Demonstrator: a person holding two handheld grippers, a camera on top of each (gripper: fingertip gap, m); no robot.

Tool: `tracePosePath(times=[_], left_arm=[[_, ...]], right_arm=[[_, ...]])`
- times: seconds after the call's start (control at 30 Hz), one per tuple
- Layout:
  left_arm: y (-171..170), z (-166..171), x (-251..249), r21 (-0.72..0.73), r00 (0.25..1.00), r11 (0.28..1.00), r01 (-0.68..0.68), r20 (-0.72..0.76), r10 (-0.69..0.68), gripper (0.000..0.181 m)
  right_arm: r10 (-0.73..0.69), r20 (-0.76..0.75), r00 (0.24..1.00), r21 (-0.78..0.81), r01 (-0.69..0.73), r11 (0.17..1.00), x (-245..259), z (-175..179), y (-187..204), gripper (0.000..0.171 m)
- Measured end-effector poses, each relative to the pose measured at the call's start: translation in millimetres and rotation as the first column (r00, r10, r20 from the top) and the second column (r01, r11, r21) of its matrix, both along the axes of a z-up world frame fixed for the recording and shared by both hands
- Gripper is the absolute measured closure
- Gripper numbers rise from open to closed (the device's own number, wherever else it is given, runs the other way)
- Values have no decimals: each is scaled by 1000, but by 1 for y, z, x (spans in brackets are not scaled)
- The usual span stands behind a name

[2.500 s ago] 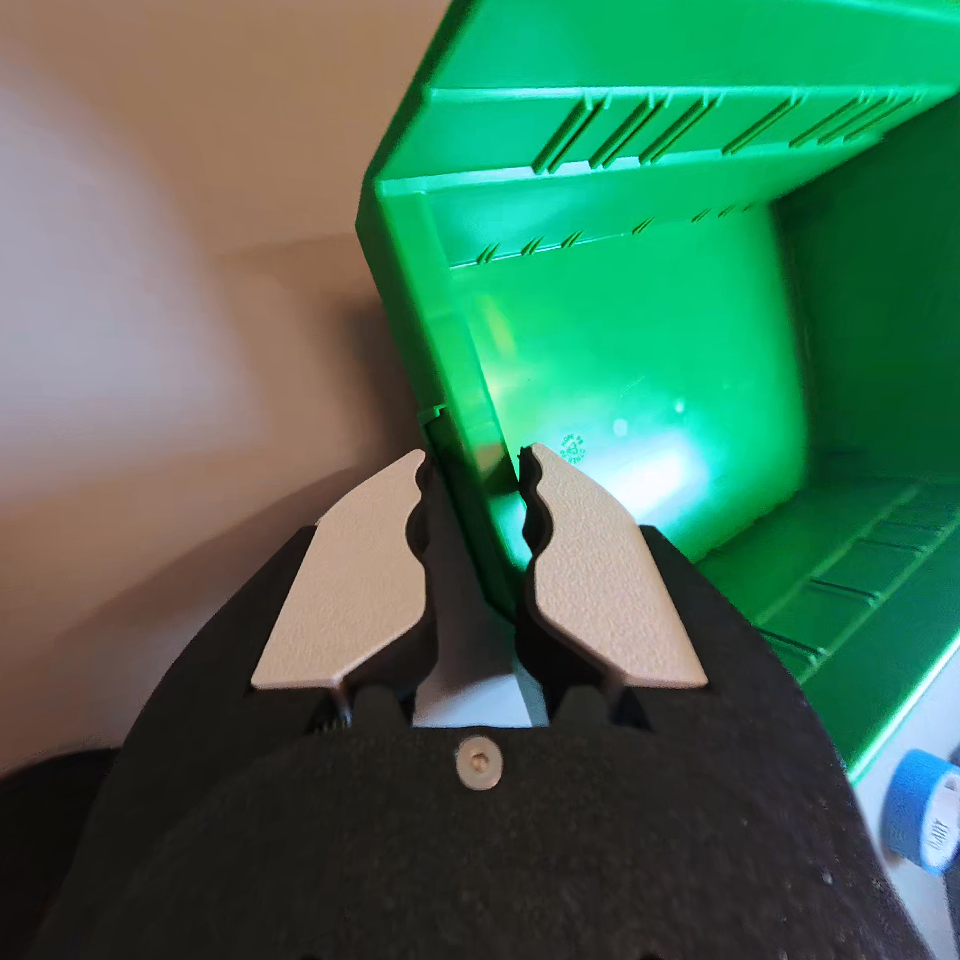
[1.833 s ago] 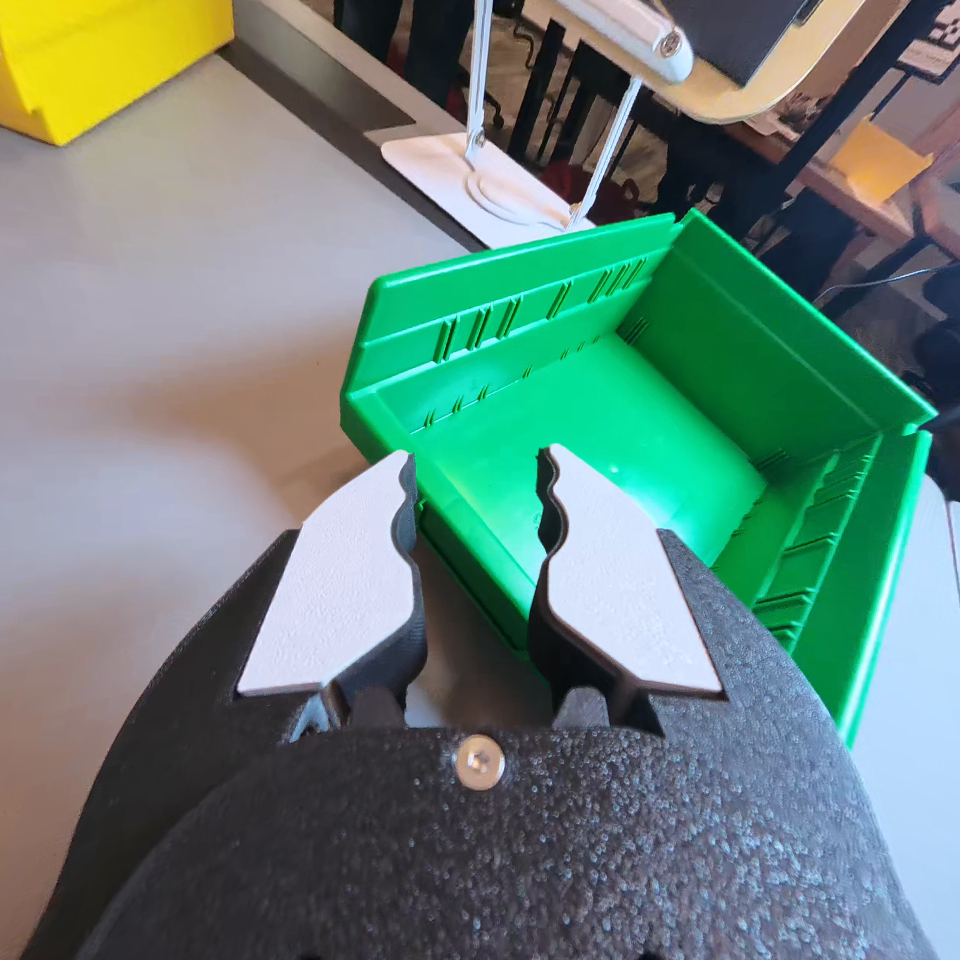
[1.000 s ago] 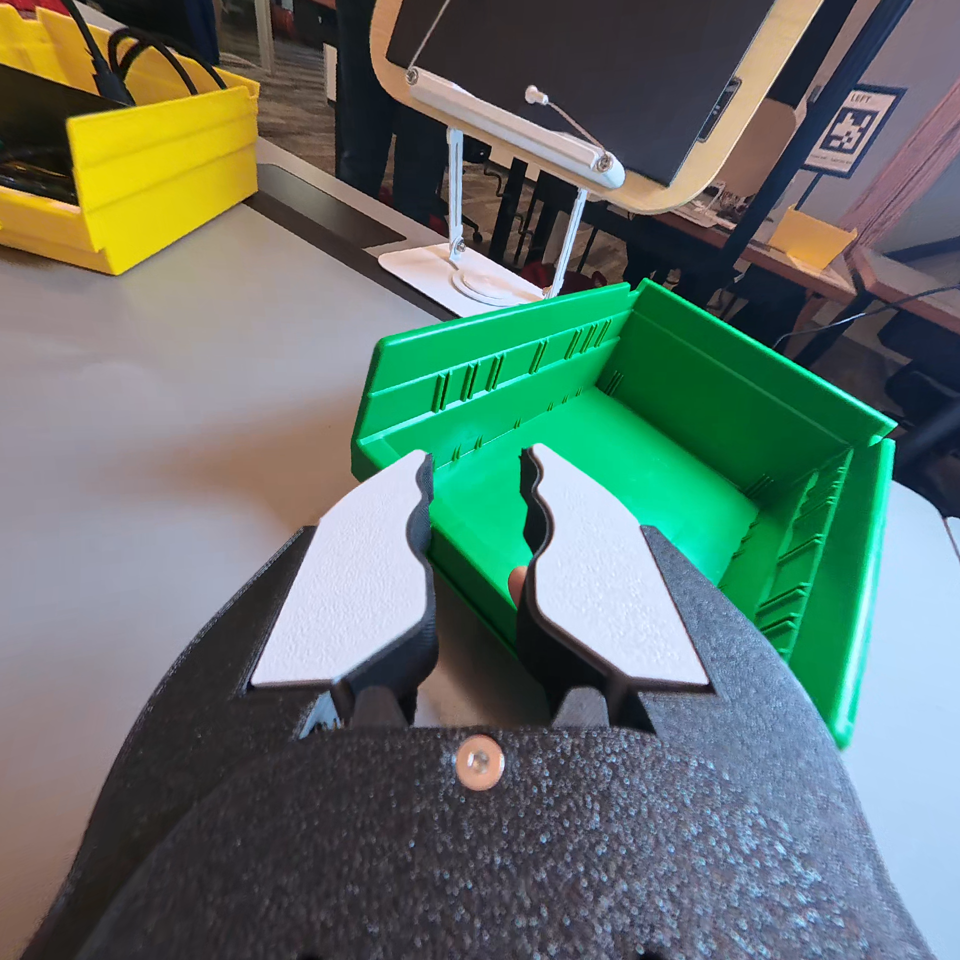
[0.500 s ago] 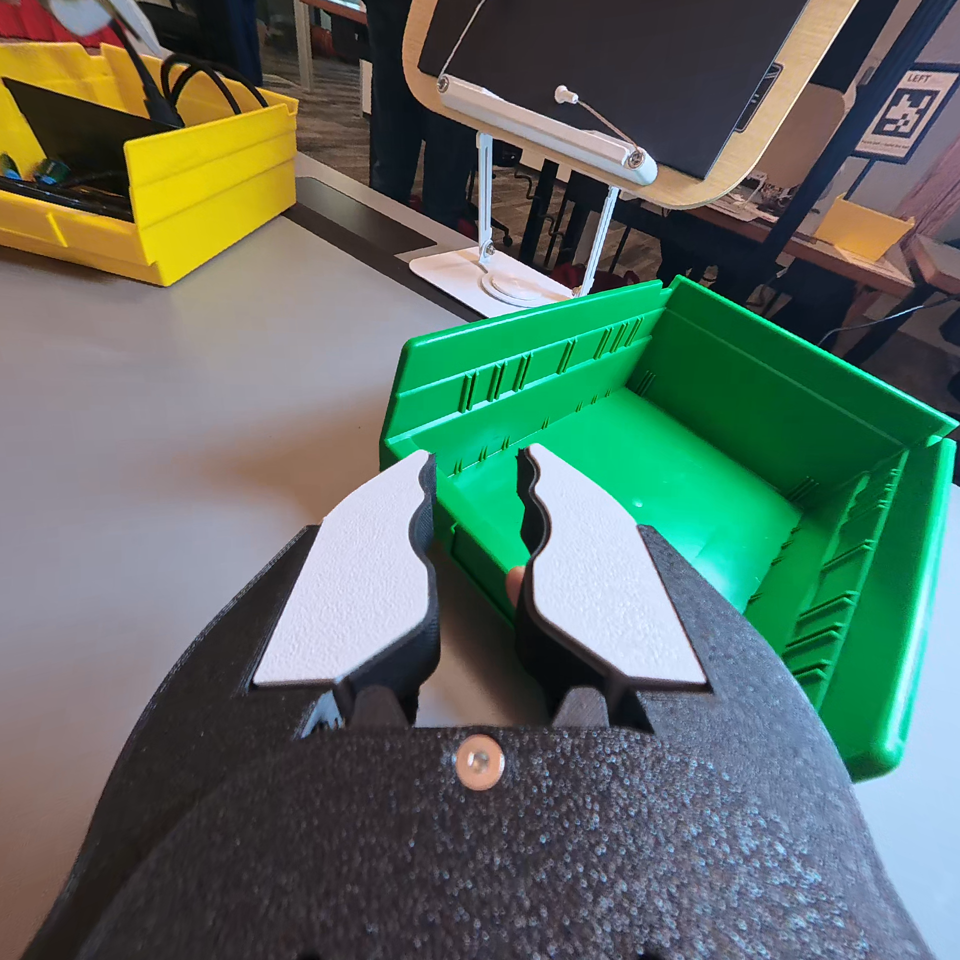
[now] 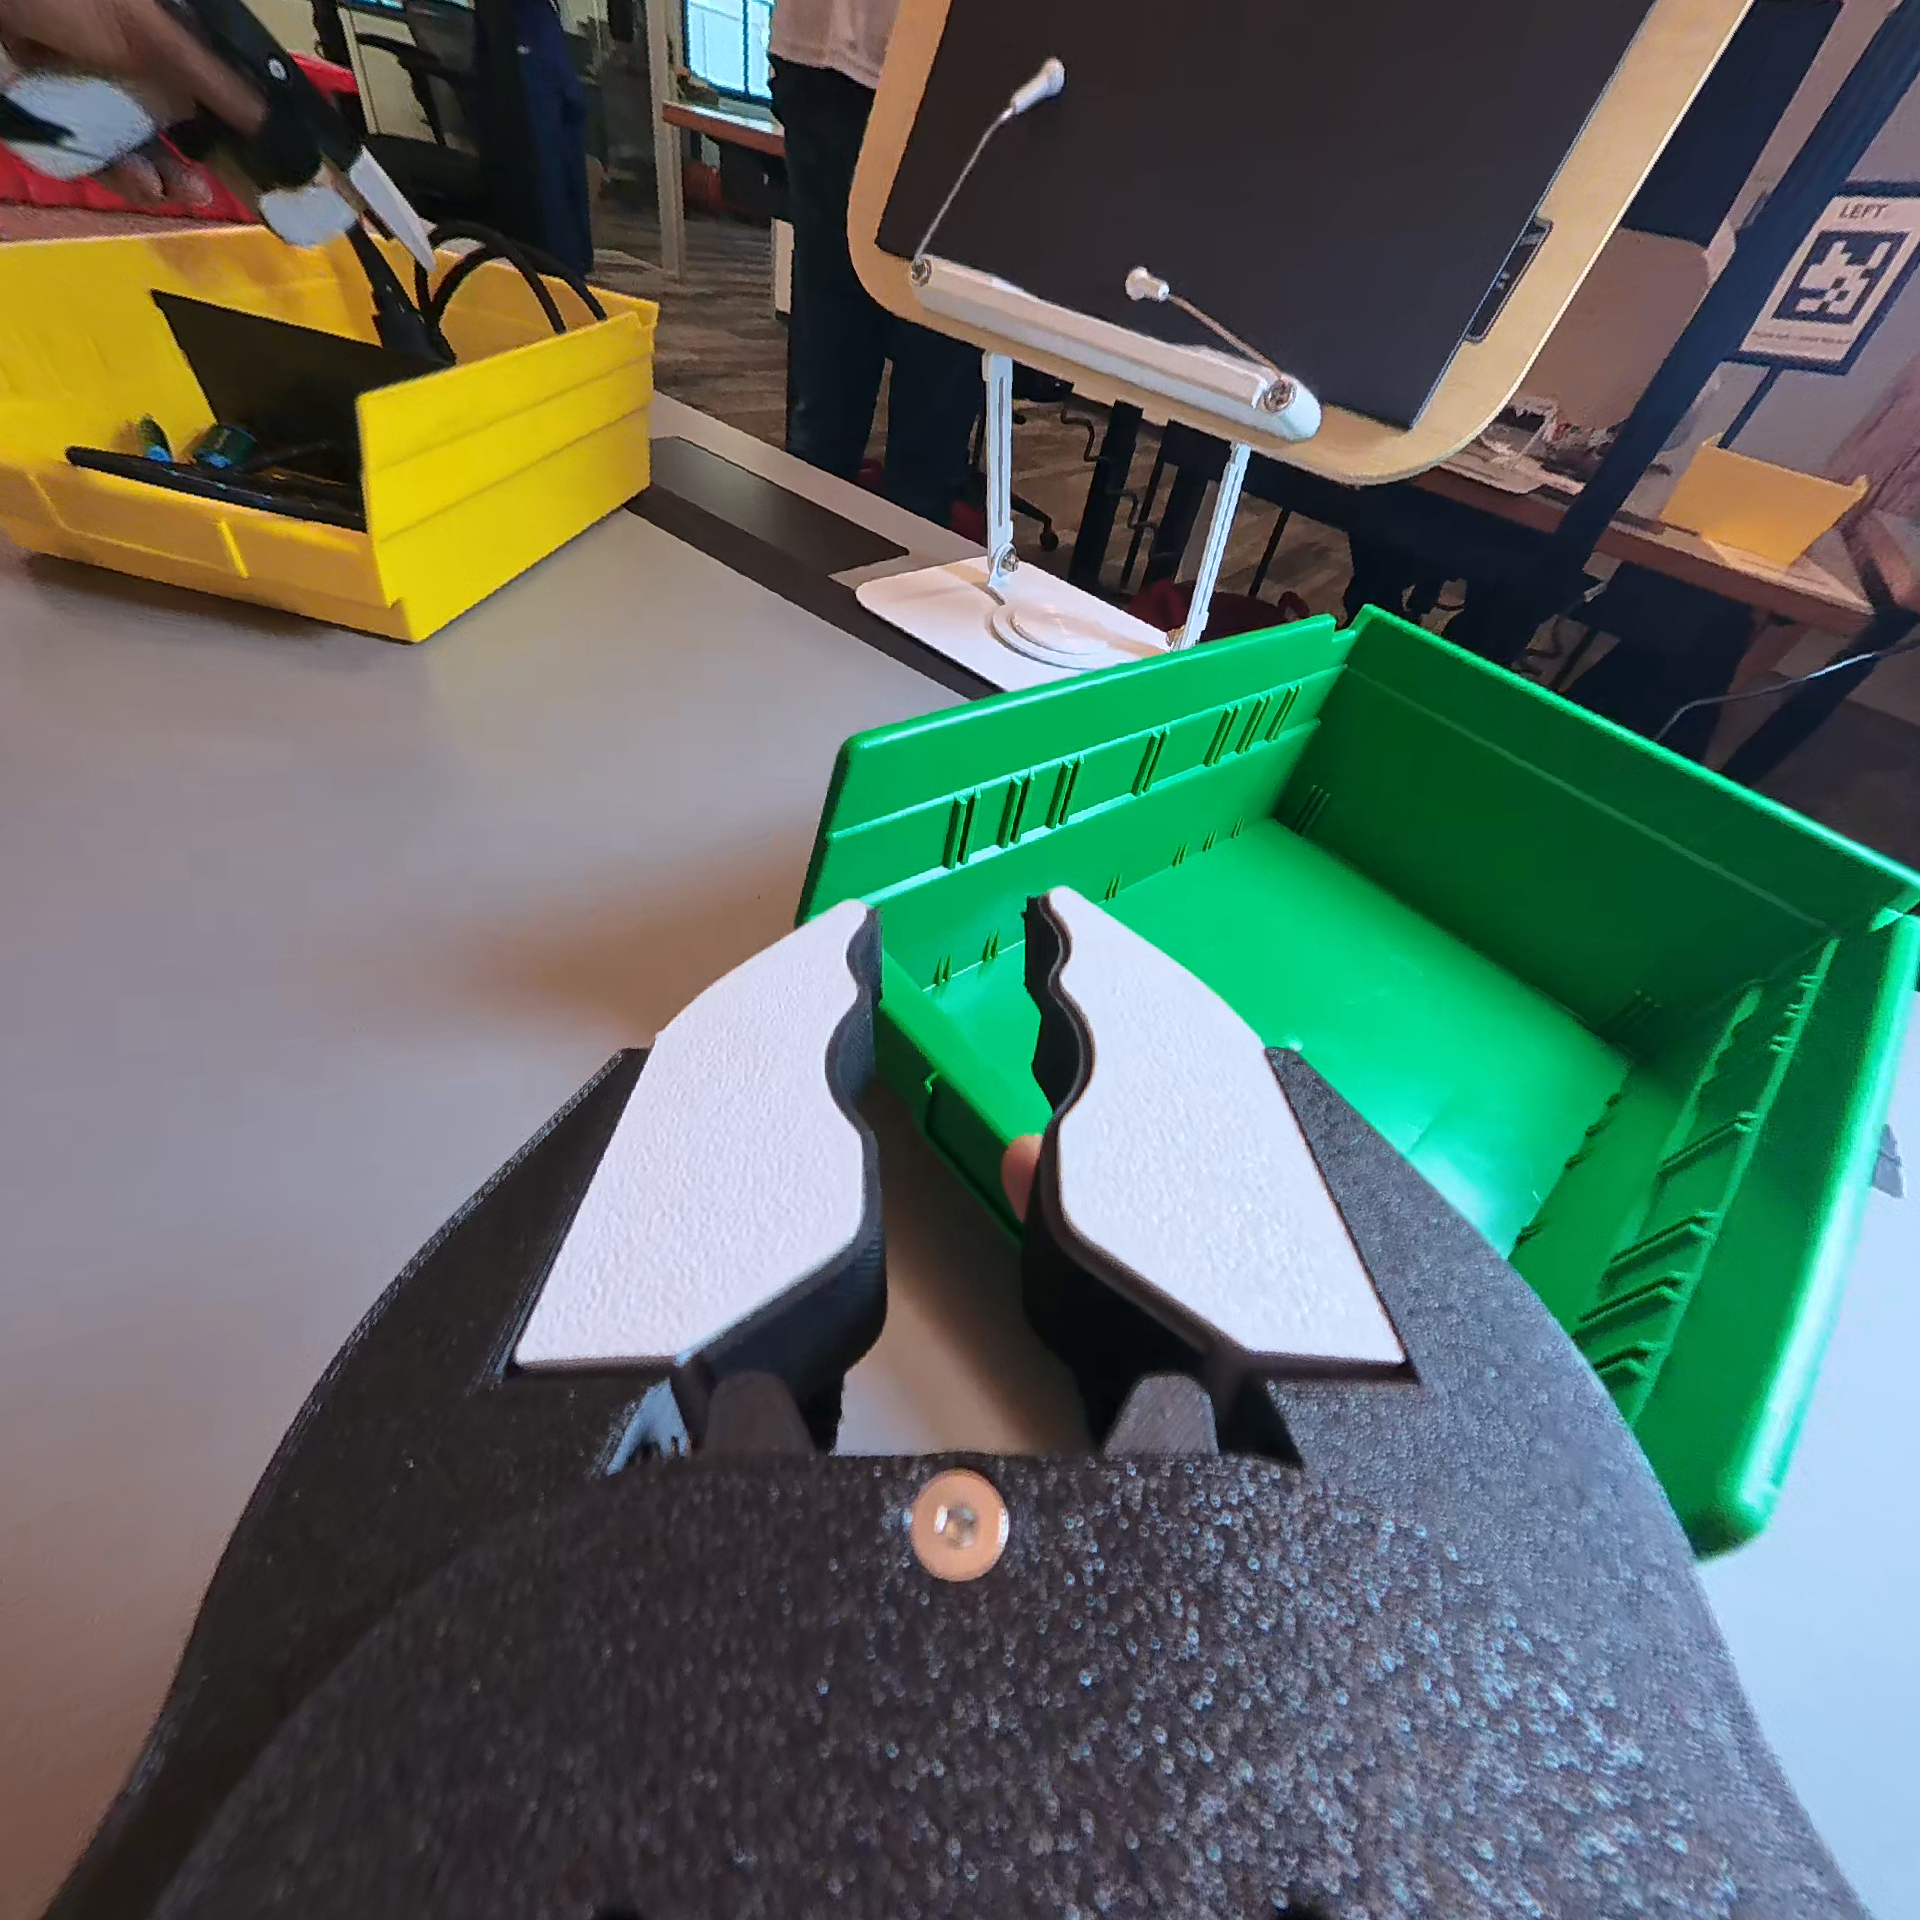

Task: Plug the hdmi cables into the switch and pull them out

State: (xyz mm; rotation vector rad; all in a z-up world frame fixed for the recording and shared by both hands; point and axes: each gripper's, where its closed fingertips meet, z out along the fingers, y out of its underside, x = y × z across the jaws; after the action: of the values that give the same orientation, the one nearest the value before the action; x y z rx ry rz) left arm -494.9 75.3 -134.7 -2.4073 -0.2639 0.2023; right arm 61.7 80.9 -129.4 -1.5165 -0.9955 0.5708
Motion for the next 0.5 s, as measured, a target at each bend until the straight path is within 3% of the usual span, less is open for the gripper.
tracePosePath(times=[0.03, 0.17, 0.3, 0.4, 0.43, 0.5], left_arm=[[-1, 2, 0, 33, 1000, 999, -19, 8, 19, 132], [-4, 25, -7, 241, 978, 953, -181, 151, 147, 114], [-14, 54, -32, 461, 898, 782, -419, 341, 279, 103], [-29, 70, -50, 571, 876, 664, -483, 310, 370, 105], [-29, 72, -49, 583, 880, 660, -474, 305, 364, 108], [-20, 50, -38, 488, 894, 754, -440, 314, 318, 103]], right_arm=[[2, -8, 1000, 3, -2, 1000, 0, 2, -1, 145], [11, -31, 999, -6, -12, 1000, 1, 6, -2, 145], [25, -36, 999, -20, -26, 999, -2, 5, -3, 145], [28, -21, 999, -21, -29, 999, -4, 2, -5, 145], [29, -17, 999, -17, -29, 999, -4, 2, -5, 145], [34, -21, 999, -18, -34, 999, -5, 3, -6, 145]])
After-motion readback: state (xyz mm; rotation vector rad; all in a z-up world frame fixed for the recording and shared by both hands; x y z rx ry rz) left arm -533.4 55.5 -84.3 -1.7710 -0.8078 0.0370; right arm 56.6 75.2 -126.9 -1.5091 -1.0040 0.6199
